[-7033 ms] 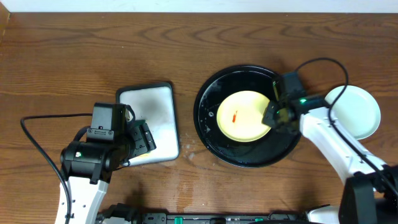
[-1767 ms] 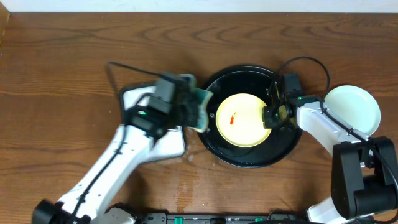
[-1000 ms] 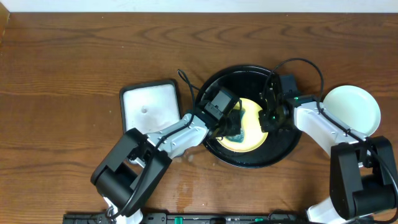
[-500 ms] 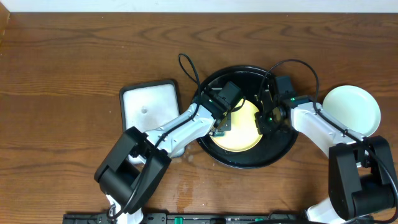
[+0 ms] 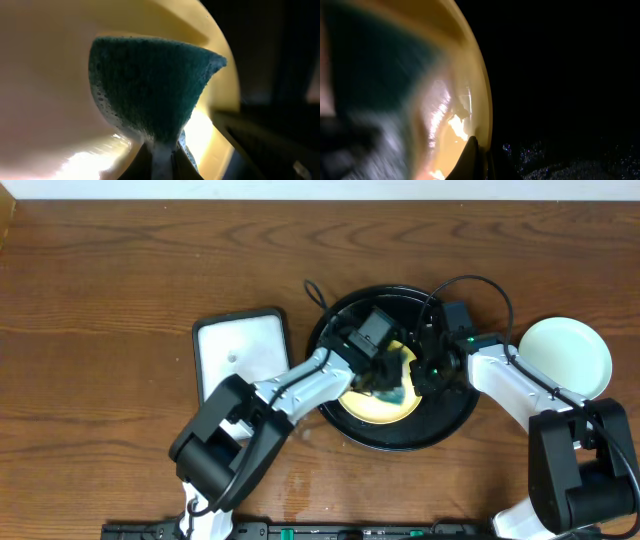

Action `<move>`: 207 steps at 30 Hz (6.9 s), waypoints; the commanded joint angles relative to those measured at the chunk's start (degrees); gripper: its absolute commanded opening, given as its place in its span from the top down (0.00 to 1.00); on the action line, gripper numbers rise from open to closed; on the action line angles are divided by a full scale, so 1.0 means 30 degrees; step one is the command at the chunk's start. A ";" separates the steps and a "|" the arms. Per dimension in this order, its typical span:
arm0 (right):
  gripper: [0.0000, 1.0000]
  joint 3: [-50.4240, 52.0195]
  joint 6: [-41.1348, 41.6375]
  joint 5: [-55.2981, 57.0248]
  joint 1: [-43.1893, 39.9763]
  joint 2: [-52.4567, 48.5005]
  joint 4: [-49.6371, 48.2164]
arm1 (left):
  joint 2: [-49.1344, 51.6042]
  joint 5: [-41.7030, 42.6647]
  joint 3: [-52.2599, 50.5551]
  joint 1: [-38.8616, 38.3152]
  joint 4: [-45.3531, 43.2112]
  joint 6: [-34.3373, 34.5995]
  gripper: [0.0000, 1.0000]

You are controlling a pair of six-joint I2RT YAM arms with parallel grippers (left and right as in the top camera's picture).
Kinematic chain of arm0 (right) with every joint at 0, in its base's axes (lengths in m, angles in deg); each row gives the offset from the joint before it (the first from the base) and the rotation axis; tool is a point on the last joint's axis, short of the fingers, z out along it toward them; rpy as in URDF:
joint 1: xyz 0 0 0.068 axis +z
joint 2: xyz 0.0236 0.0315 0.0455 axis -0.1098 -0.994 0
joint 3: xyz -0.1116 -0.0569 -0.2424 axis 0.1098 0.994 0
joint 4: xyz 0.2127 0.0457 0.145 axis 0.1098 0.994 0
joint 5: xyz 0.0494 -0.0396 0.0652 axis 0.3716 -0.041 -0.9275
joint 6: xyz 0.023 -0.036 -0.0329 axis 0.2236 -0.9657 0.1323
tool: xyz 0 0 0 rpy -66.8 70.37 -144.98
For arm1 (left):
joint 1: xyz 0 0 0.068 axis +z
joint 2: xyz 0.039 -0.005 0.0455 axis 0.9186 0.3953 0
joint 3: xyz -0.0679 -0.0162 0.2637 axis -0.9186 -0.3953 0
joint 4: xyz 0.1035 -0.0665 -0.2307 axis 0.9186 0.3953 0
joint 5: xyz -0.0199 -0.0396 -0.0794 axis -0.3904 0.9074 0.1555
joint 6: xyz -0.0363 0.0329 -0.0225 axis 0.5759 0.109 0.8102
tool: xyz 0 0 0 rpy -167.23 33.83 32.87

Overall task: Clean dirty plates on tray and stack at the side
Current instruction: 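Scrub the yellow plate with the sponge while the right gripper holds it, then return the sponge to the foam dish with the left gripper, then lift the yellow plate off the tray with the right gripper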

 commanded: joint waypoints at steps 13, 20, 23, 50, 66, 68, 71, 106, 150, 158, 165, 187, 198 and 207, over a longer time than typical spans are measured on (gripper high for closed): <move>0.99 0.0656 -0.1086 -0.0444 0.0503 -0.0823 0.0291 | 0.0437 -0.6054 -0.0022 0.1253 0.4779 0.0255 0.92; 0.99 0.0656 -0.0896 -0.0444 0.0911 -0.0823 0.0284 | 0.0357 -1.0644 0.0051 0.1843 0.6470 -0.0138 0.92; 0.99 0.0656 -0.0488 -0.0073 0.0903 -0.0823 0.0306 | 0.0350 -1.1438 0.0073 0.1843 0.6768 -0.0546 0.93; 0.99 0.0656 -0.0153 0.0000 0.1013 -0.0823 -0.0029 | -0.7169 -1.0899 0.2667 0.3351 1.4061 -0.1588 0.93; 0.99 0.0656 0.0007 -0.0015 0.0976 -0.0823 0.0007 | -0.7293 -0.9304 -0.3534 0.9442 1.0462 -0.3147 0.68; 0.99 0.0656 0.0015 -0.0007 0.0976 -0.0823 0.0007 | -0.7657 -0.8029 -0.3038 0.9581 1.0761 -0.4022 0.44; 0.96 0.0656 0.0306 -0.0007 0.0976 -0.0823 0.0015 | -0.8779 -0.7388 -0.2157 0.9581 1.1642 -0.4080 0.31; 0.99 -0.1239 0.1639 0.1078 0.3432 0.6207 -0.3439 | -2.1354 -0.7402 -0.1596 0.9573 1.7857 -0.4073 0.13; 0.99 -0.5384 -0.8918 1.6130 1.5016 0.1865 -1.4702 | -2.1354 -0.7402 -0.1596 0.9573 1.7857 -0.4073 0.13; 0.99 -0.5384 -1.0047 1.6444 1.5322 0.1865 -1.5773 | -2.1354 -0.7402 -0.1596 0.9573 1.7857 -0.4073 0.13; 0.99 -0.5384 -1.0382 1.6502 1.5373 0.1865 -1.5985 | -2.1354 -0.7402 -0.1596 0.9573 1.7857 -0.4073 0.13; 0.99 -0.5384 -1.1234 1.6502 1.5460 0.1865 -1.6415 | -2.1354 -0.7402 -0.1596 0.9573 1.7857 -0.4073 0.12; 0.99 -0.5384 -1.1686 1.6495 1.5482 0.1865 -1.6509 | -2.1354 -0.7402 -0.1596 0.9573 1.7857 -0.4073 0.12; 0.99 -0.5384 -1.3770 1.5832 1.5591 0.1865 -1.6772 | -2.1354 -0.7402 -0.1596 0.9573 1.7857 -0.4073 0.12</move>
